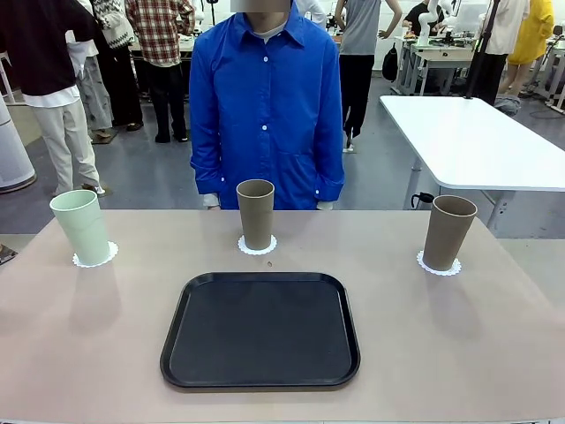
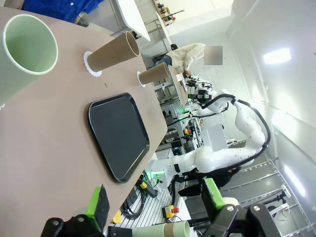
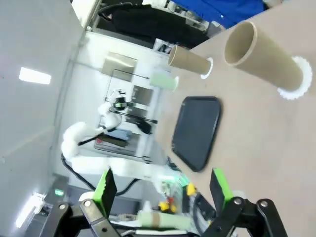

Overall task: Place coasters on the table and set cups on them.
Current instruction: Take one Reusable plastic cup from the Flat Tray and place it on a coaster set by the human.

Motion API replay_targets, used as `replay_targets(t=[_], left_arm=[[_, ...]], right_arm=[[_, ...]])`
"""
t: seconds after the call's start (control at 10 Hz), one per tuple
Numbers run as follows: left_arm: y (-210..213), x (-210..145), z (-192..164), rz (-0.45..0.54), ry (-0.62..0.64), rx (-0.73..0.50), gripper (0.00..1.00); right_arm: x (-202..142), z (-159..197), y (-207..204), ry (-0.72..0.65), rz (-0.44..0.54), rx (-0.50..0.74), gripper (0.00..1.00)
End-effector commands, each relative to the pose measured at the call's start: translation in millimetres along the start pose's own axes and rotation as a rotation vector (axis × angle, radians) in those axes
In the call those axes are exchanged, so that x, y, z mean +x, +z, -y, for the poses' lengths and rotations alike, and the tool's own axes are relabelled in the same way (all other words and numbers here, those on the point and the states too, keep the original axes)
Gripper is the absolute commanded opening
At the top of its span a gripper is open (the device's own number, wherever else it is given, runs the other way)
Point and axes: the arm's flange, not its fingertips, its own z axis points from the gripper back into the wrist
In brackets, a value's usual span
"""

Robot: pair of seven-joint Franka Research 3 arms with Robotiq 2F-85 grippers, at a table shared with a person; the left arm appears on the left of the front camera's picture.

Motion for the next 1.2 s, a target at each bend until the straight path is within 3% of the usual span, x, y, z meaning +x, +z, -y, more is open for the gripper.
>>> replay_targets(t=[0.0,0.5,0.6,1.1], left_arm=[[0,-2,3,0.010,-0.014,-0.011,1.00],[0,-2,3,0.010,-0.014,-0.011,1.00],[0,-2,3,0.010,-0.014,-0.011,1.00],[0,-2,3,0.010,-0.014,-0.011,1.00]], right_arm=[[5,22,13,-0.067,-0.049,0.007,1.00],[2,25,22,-0.060,-0.104,-0.115,1.00],[-2,29,25,-0.087,-0.075,-0.043,1.00],[-2,29,25,-0.087,-0.075,-0.043,1.00]])
